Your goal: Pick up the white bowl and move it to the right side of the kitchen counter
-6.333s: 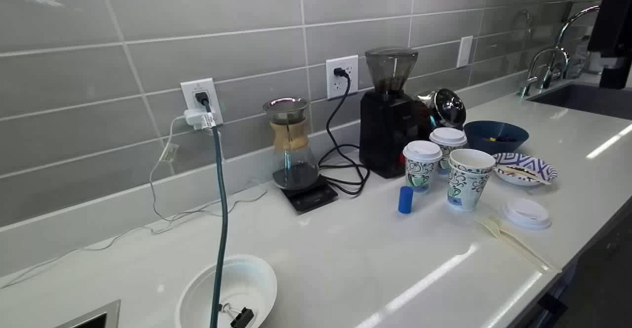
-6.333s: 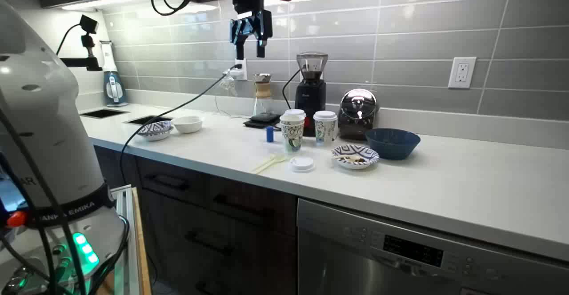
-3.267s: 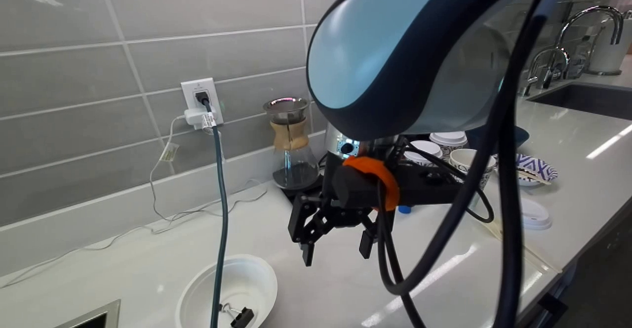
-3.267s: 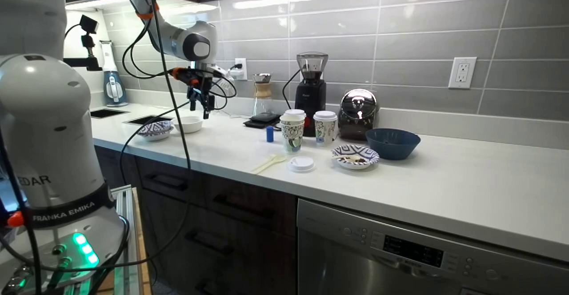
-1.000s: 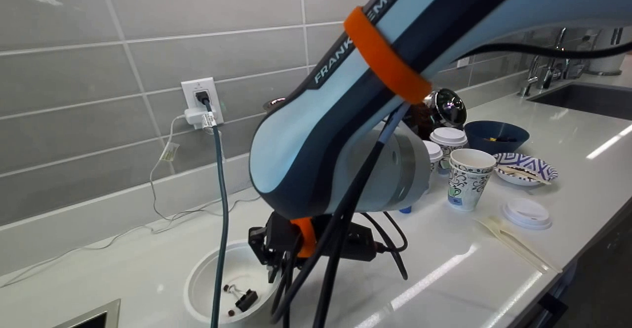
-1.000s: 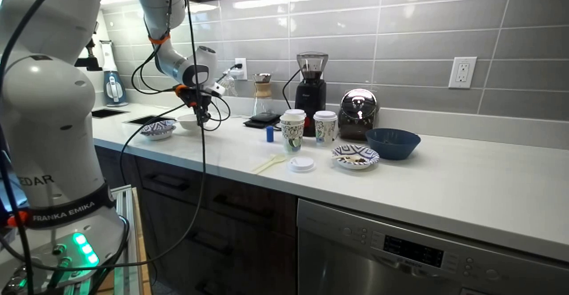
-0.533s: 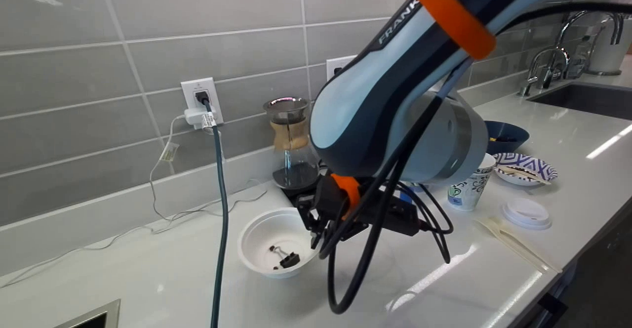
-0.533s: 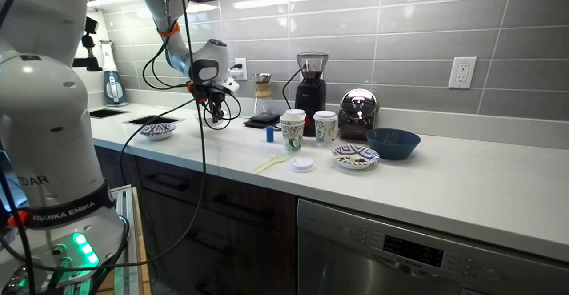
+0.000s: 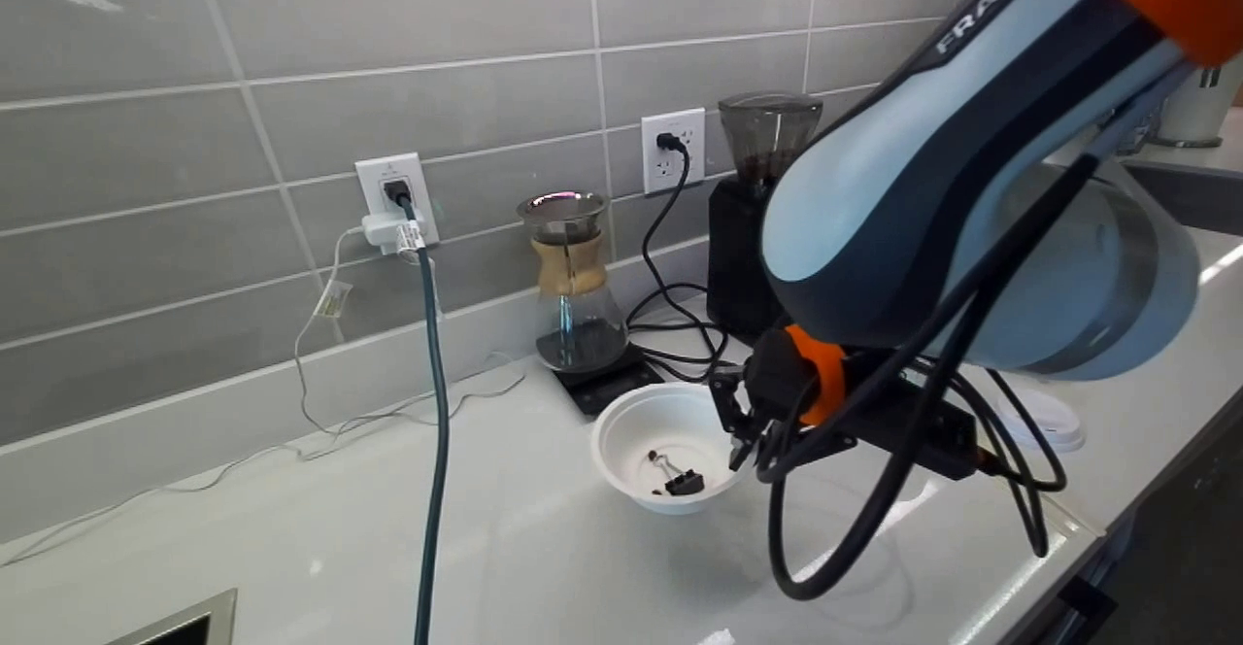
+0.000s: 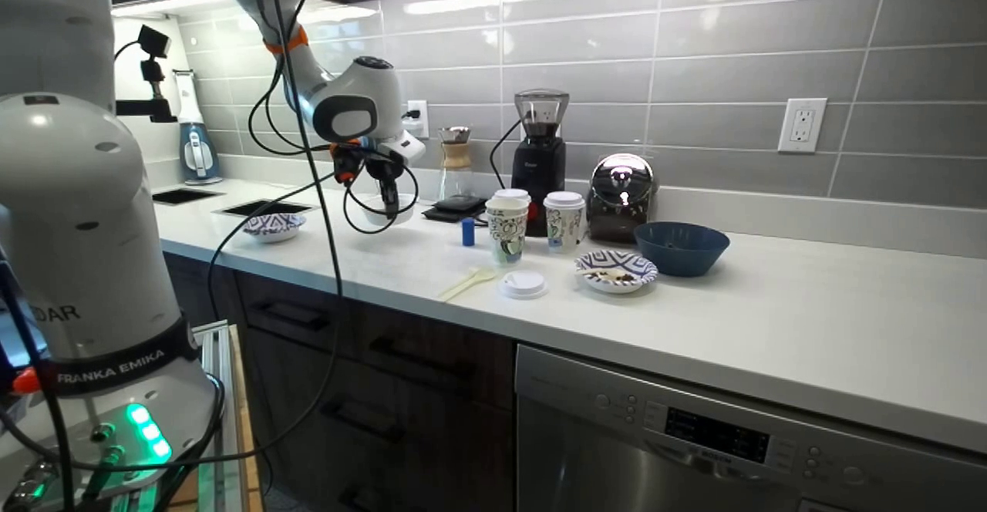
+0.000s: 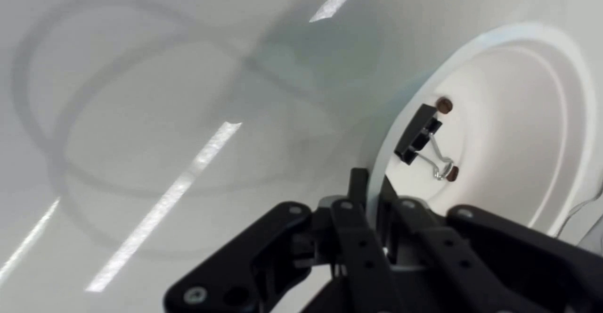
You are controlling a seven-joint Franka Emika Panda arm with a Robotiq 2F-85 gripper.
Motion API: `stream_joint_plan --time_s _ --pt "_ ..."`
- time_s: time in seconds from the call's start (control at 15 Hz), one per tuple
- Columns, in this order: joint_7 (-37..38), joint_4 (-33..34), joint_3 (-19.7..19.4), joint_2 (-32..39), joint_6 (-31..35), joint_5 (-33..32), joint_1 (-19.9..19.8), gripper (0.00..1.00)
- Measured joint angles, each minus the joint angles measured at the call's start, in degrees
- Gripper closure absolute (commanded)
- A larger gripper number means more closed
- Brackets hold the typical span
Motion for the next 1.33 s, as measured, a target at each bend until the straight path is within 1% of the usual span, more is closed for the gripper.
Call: stream_joint_plan --time_s 0.2,0.47,0.53,0.93,1.0,1.33 --pt "1.39 -4.66 -1.4 -4.23 0.61 2.15 -0.23 0.99" --pt "5.99 -10.36 -3.65 -8.49 1.5 2.97 -0.3 0.99" --pt "6.27 -11.46 -4.01 -9.36 1.75 3.91 -0.3 0.94" --pt "6.2 -11.78 -4.16 -9.52 1.74 3.98 -0.21 0.94" --pt "6.2 -11.77 -4.16 -9.52 1.74 3.98 -0.2 0.99" --pt "6.22 -10.97 -4.97 -9.54 1.74 4.54 -0.3 0.99"
